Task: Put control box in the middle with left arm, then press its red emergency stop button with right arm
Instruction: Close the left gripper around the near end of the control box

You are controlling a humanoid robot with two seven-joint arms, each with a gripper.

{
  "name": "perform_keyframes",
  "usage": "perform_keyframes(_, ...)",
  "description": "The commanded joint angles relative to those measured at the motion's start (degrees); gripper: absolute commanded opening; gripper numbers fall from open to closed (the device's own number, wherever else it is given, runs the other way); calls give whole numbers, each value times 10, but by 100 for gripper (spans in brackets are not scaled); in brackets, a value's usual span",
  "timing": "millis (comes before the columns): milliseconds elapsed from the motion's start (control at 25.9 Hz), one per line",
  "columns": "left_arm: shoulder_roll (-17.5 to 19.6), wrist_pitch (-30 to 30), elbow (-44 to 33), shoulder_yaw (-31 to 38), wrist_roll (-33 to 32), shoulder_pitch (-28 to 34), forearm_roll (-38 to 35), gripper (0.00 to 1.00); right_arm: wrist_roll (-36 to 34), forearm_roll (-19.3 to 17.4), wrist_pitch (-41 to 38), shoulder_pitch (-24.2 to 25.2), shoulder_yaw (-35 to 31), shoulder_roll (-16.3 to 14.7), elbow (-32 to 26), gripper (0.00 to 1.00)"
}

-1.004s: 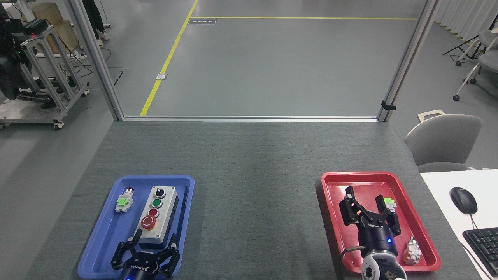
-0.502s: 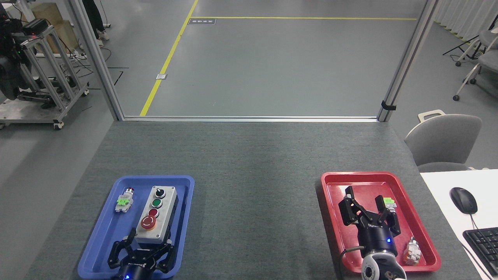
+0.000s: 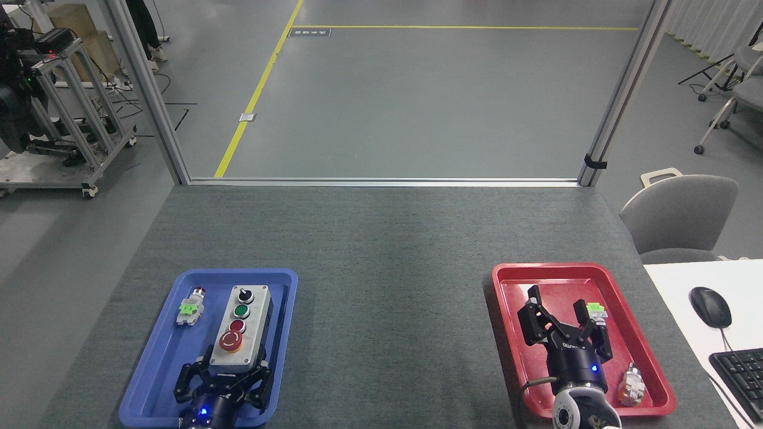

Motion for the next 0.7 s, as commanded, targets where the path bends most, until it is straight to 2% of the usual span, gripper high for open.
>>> perform_keyframes(0, 0, 1, 21, 0, 1, -16, 0, 99, 0, 0, 0, 0, 0, 0, 0, 100)
perform_keyframes(502, -5, 6, 46, 0, 1, -42, 1, 98, 1, 1, 0, 1, 0, 1, 0, 100)
perform_keyframes(541, -5, 6, 46, 0, 1, -42, 1, 93, 0, 1, 0, 1, 0, 1, 0, 100)
perform_keyframes(657, -1, 5, 45, 0, 0, -42, 0, 65, 0, 1, 0, 1, 0, 3, 0, 100)
